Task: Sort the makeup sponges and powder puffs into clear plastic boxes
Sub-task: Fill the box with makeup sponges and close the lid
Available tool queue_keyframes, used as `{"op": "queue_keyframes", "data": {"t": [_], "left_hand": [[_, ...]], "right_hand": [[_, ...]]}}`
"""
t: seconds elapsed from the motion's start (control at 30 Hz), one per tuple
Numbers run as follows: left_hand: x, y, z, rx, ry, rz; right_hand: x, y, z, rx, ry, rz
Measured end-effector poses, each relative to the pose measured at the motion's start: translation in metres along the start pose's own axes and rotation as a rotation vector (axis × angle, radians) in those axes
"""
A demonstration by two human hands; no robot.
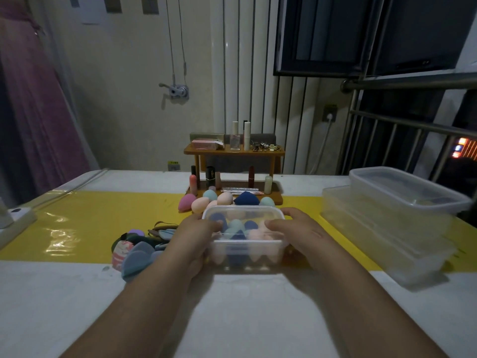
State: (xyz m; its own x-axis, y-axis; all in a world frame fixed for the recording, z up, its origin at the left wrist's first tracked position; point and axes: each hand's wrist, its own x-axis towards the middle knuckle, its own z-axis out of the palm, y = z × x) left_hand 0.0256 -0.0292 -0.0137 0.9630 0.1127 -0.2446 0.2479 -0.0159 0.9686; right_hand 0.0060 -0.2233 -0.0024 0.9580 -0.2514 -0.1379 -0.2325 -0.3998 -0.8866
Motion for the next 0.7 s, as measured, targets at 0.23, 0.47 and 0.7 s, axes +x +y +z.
{"op": "queue_keyframes", "data": {"t": [0.23,0.47,0.7], "left_hand": [[-0.006,-0.003,0.008,0.011,0.013,0.005],[-0.021,0.017,0.023,-0.110,-0.126,0.076],[-0.028,0.043,0.051,-0.258,-0.182,0.119]], "right_hand": [[-0.003,0.000,0.000,0.050,0.064,-0.025],[-0.006,-0.017,-0.024,0.046,0.167,-0.129],[-0.016,-0.031,-0.059,-0.122,0.365,-0.310]]}}
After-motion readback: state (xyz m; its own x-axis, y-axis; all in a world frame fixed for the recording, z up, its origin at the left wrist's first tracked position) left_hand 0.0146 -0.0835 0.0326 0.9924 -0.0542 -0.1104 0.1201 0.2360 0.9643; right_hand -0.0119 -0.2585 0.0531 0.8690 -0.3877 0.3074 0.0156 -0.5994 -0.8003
